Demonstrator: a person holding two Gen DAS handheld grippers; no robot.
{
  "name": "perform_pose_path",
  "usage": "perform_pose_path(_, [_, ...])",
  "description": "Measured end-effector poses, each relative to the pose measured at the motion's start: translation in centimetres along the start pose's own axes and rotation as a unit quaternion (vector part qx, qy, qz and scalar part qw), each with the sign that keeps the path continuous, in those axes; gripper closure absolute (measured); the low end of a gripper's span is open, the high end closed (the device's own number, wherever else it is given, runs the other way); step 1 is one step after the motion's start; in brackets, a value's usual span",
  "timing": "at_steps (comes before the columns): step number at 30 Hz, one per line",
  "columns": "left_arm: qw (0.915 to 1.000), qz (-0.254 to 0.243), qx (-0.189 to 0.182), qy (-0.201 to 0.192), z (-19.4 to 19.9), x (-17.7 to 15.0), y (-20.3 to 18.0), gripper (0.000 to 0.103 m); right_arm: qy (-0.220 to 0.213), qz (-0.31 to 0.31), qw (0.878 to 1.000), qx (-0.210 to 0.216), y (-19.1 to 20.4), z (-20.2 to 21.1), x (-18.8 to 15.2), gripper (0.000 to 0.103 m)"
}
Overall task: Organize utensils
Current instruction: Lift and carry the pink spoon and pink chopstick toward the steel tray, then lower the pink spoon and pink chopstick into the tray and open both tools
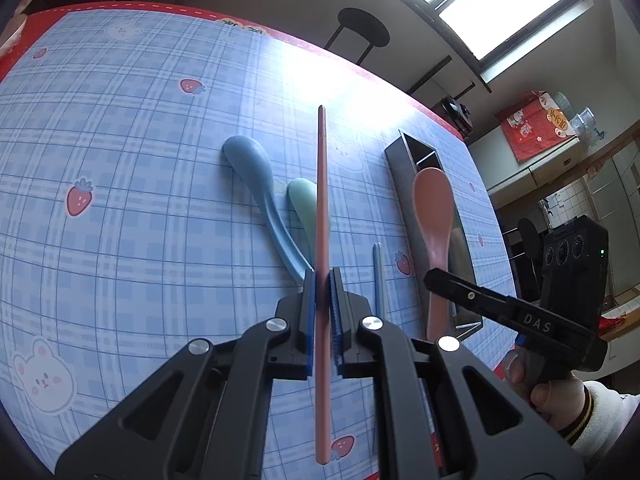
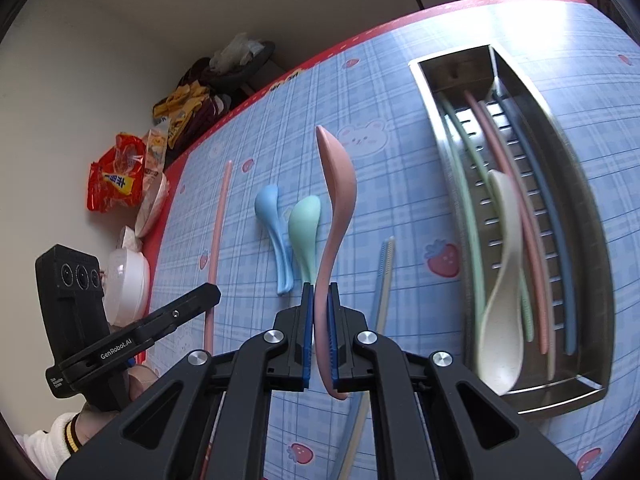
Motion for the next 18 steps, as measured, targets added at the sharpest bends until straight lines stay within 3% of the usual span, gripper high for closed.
perform_pose_path(10, [0.9989, -0.039, -0.025, 0.007, -1.4, 1.3, -5.8, 0.092, -0.057, -0.032, 0.996, -0.057, -7.4, 5.0, 3.3, 0.096])
perform_pose_path(18, [0.9970, -0.057, -0.045, 0.026, -4.3, 1.1, -10.6, 0.092, -0.034, -0.031, 0.995, -0.087, -10.6, 4.8, 2.0, 0.096])
Point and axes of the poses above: each gripper's, at about its wrist camera, not at the fingertips, and z roughly against the way its jaws point, y to its left, x to its top, the point moved 10 cm from there along -z, roughly the way its jaws point, and after that the axes turned 5 degrees about -y, right-handed, at the moved point
